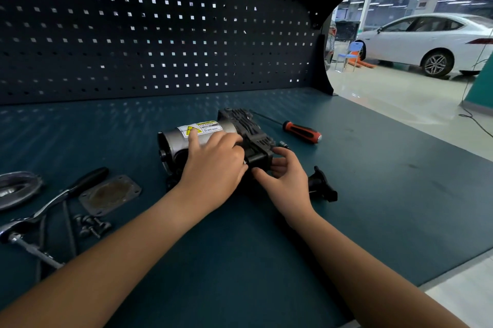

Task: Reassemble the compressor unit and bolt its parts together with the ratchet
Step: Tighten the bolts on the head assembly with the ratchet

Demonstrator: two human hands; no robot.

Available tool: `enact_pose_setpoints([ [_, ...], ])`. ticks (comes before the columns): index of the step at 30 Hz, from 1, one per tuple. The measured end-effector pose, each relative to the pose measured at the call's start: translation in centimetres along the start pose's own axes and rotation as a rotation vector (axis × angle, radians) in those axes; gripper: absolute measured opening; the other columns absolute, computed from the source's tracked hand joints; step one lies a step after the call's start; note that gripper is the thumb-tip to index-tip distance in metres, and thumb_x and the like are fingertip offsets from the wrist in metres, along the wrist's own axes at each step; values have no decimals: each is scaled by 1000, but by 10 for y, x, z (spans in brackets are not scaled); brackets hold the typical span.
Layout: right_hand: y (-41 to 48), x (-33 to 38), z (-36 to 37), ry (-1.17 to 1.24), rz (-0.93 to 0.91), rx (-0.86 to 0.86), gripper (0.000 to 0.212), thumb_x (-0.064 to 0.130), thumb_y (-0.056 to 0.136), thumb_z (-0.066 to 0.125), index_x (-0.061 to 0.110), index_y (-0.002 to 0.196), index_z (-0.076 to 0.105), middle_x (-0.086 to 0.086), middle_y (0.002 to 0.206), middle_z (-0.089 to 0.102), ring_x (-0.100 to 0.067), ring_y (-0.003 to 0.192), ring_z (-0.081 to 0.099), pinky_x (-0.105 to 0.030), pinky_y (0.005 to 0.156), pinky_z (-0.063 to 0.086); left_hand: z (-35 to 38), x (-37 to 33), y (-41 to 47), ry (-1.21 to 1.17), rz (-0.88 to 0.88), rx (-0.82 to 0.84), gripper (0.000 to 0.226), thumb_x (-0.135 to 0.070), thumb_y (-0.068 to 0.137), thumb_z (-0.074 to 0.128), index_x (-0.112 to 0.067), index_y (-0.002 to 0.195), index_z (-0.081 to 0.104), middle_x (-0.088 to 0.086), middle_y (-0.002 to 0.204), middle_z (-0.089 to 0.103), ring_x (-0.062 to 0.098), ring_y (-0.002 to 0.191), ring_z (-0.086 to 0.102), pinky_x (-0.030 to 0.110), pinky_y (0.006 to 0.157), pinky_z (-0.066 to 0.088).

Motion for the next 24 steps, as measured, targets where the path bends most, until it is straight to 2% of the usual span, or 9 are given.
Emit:
enact_pose_setpoints([
  [3,0,-1,0,-8,2,6,56,18,75,74,18,125,49,-1,113,57,-10,103,54,-32,96,46,-16,-13,-3,31,124,-135,18,-15,70,78,-8,84,69,4,108,65,23,101,61,61,98,31],
  [5,1,-1,0,-17,0,5,55,17,75,73,18,124,49,-1,113,57,-10,103,54,-32,96,46,-23,-16,-6,78,144,-204,26,-17,57,85,-7,72,67,8,96,68,24,87,66,64,87,40],
  [8,1,-1,1,-16,-4,-8,51,16,75,73,17,122,51,-2,113,58,-10,102,55,-31,96,46,-23,-16,-9,94,129,-192,29,-31,61,82,-6,69,69,8,94,69,24,85,67,65,84,42],
  [11,2,-2,1,-31,-4,-19,46,16,75,73,14,117,55,-3,112,59,-9,97,55,-25,93,45,-20,-16,-9,57,138,-204,23,-16,57,86,-6,67,68,7,89,69,25,82,67,66,84,43],
  [14,3,-3,0,-32,2,-21,43,16,75,72,12,115,57,-2,111,59,-9,95,55,-21,90,44,-22,-19,-8,9,157,-266,29,-8,51,87,-7,69,65,7,90,68,26,84,66,66,85,40],
  [17,3,-3,-1,-20,6,-32,40,14,76,72,11,113,58,-3,110,61,-11,98,57,-25,93,46,-20,-13,-8,-19,103,-250,32,-25,56,85,-5,72,66,10,97,68,27,90,66,67,87,36],
  [19,3,-2,0,-18,6,-40,37,13,76,71,11,111,58,-4,109,61,-13,98,58,-28,94,46,-18,-6,-9,-36,47,-223,30,-29,65,80,-3,72,67,10,95,69,28,91,65,66,90,34],
  [21,2,-2,0,-18,6,-42,37,13,76,71,11,110,58,-4,108,61,-13,98,58,-28,94,46,-17,-4,-9,-21,52,-232,24,-23,68,79,-3,71,68,9,88,69,27,87,65,67,90,34],
  [24,3,-2,0,-24,0,-37,36,13,75,71,12,110,59,-3,108,61,-13,99,58,-29,94,47,-19,-12,-10,-9,116,-264,24,-12,57,86,-4,70,67,8,85,69,27,84,67,69,85,36],
])
Point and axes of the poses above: each hand's wrist, its own y-axis towards the middle knuckle, its own z-axis out of the palm, x = y × z, the point moved 7 cm from there along y, towards the middle knuckle
